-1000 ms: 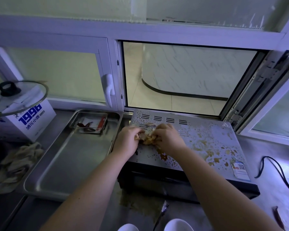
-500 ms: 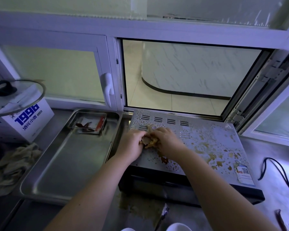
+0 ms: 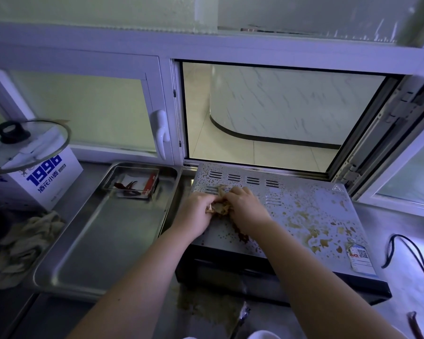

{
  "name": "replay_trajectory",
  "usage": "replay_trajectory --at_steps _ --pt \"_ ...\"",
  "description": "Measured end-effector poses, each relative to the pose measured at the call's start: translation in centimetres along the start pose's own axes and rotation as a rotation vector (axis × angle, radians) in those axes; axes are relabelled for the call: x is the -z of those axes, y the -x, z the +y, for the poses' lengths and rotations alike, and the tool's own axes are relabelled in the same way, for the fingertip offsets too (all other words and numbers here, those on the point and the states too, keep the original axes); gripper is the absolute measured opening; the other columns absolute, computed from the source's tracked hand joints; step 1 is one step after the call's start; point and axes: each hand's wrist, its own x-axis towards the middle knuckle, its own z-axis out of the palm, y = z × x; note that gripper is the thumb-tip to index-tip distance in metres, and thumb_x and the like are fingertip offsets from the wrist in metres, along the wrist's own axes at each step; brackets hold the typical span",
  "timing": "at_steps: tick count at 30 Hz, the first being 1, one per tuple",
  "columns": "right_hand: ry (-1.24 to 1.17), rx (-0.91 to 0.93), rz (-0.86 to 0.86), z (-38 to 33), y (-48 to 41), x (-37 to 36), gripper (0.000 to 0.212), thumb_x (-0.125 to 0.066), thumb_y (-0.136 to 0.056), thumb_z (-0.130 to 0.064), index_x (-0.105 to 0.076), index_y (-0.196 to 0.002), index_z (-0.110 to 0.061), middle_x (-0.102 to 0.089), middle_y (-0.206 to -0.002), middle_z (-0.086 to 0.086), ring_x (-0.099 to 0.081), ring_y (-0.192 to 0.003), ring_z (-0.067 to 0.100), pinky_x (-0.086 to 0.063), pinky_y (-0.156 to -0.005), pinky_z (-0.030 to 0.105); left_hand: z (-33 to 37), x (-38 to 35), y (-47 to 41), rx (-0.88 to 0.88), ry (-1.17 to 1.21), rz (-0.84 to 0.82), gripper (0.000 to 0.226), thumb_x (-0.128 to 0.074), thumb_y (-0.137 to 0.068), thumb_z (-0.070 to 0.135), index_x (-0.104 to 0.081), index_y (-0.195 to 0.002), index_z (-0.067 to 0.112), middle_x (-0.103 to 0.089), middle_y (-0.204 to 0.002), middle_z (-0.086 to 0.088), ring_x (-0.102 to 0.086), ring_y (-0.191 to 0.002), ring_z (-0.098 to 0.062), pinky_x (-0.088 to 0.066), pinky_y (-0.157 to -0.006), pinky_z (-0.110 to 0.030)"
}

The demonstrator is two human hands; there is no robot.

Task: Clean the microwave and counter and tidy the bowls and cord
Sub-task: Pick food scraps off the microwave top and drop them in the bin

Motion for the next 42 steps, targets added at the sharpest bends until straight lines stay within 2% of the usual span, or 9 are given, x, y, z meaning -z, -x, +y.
replay_trajectory --at_steps 4,9,14,18,25,28,31,37,42 --pt "-0.008 0.015 -0.008 0.1 0.1 0.3 0.046 -0.046 -0.089 -0.005 -0.050 -0.133 -0.016 -0.047 -0.128 0.011 -0.040 -0.117 0.032 -0.036 -0.096 0.042 0.1 0.0 0.0 0.005 0.007 0.004 0.043 -0.066 -0.074 -0.005 -0.073 -0.110 0.019 -0.072 -0.104 -0.006 -0.062 -0.100 -0.024 -0.043 -0.080 -0.023" --pt "0.016 0.049 0.003 0.3 0.2 0.4 0.036 -0.048 -0.088 -0.005 -0.055 -0.123 -0.011 -0.049 -0.122 0.012 -0.042 -0.113 0.031 -0.037 -0.092 0.040 0.2 -0.4 0.4 -0.025 0.004 0.035 0.035 -0.070 -0.073 0.002 -0.076 -0.102 0.020 -0.071 -0.092 -0.006 -0.062 -0.090 -0.026 -0.051 -0.076 -0.034" --pt "0.048 0.095 0.041 1.1 0.9 0.2 0.025 -0.053 -0.082 0.000 -0.059 -0.106 -0.005 -0.053 -0.110 0.015 -0.048 -0.104 0.035 -0.042 -0.085 0.043 0.1 -0.7 0.4 0.003 -0.043 0.057 0.031 -0.069 -0.073 0.001 -0.075 -0.100 0.017 -0.068 -0.090 -0.008 -0.060 -0.092 -0.029 -0.049 -0.078 -0.033" --pt "0.040 0.069 0.066 1.8 1.5 0.9 0.032 -0.050 -0.086 0.002 -0.058 -0.116 -0.004 -0.052 -0.117 0.014 -0.046 -0.110 0.034 -0.044 -0.087 0.042 -0.1 0.1 -0.4 0.038 -0.069 0.106 0.038 -0.068 -0.076 -0.005 -0.072 -0.109 0.014 -0.068 -0.103 -0.010 -0.059 -0.099 -0.026 -0.041 -0.084 -0.024" --pt "0.028 -0.017 0.132 3.2 0.6 2.5 0.030 -0.049 -0.088 0.004 -0.058 -0.115 -0.005 -0.051 -0.119 0.013 -0.045 -0.112 0.033 -0.045 -0.087 0.038 0.3 -1.3 -4.4 -0.042 -0.134 0.005 0.046 -0.064 -0.081 -0.006 -0.067 -0.121 0.018 -0.068 -0.111 -0.007 -0.057 -0.108 -0.028 -0.048 -0.092 -0.040" --pt "0.036 -0.045 0.136 3.9 0.6 2.5 0.030 -0.048 -0.086 0.008 -0.057 -0.111 -0.005 -0.050 -0.117 0.012 -0.045 -0.111 0.032 -0.047 -0.084 0.041 -0.1 -2.5 -5.1 -0.051 -0.142 -0.023 0.040 -0.063 -0.085 -0.003 -0.069 -0.119 0.017 -0.063 -0.122 -0.008 -0.052 -0.116 -0.030 -0.042 -0.100 -0.038" --pt "0.033 -0.046 0.137 4.8 0.8 2.2 0.031 -0.051 -0.084 0.009 -0.058 -0.110 -0.005 -0.051 -0.117 0.012 -0.045 -0.111 0.032 -0.048 -0.084 0.042 -0.4 -3.1 -5.4 -0.035 -0.166 -0.023 0.043 -0.060 -0.087 -0.003 -0.068 -0.120 0.022 -0.055 -0.137 -0.007 -0.044 -0.128 -0.031 -0.035 -0.109 -0.044" --pt "0.032 -0.060 0.132 5.2 1.1 2.0 0.035 -0.048 -0.081 0.012 -0.058 -0.111 -0.003 -0.051 -0.119 0.013 -0.045 -0.112 0.032 -0.046 -0.086 0.039 -0.5 -3.0 -5.8 -0.094 -0.139 -0.015 0.035 -0.062 -0.081 -0.004 -0.075 -0.107 0.016 -0.071 -0.109 -0.004 -0.057 -0.106 -0.029 -0.043 -0.092 -0.036" --pt "0.028 -0.056 0.163 4.7 1.2 1.8 0.035 -0.045 -0.083 0.011 -0.059 -0.113 -0.002 -0.053 -0.118 0.015 -0.046 -0.111 0.033 -0.042 -0.087 0.037 0.0 -3.3 -5.3 -0.060 -0.134 0.017 0.038 -0.057 -0.083 -0.009 -0.074 -0.108 0.013 -0.067 -0.109 -0.005 -0.051 -0.108 -0.026 -0.040 -0.089 -0.031"
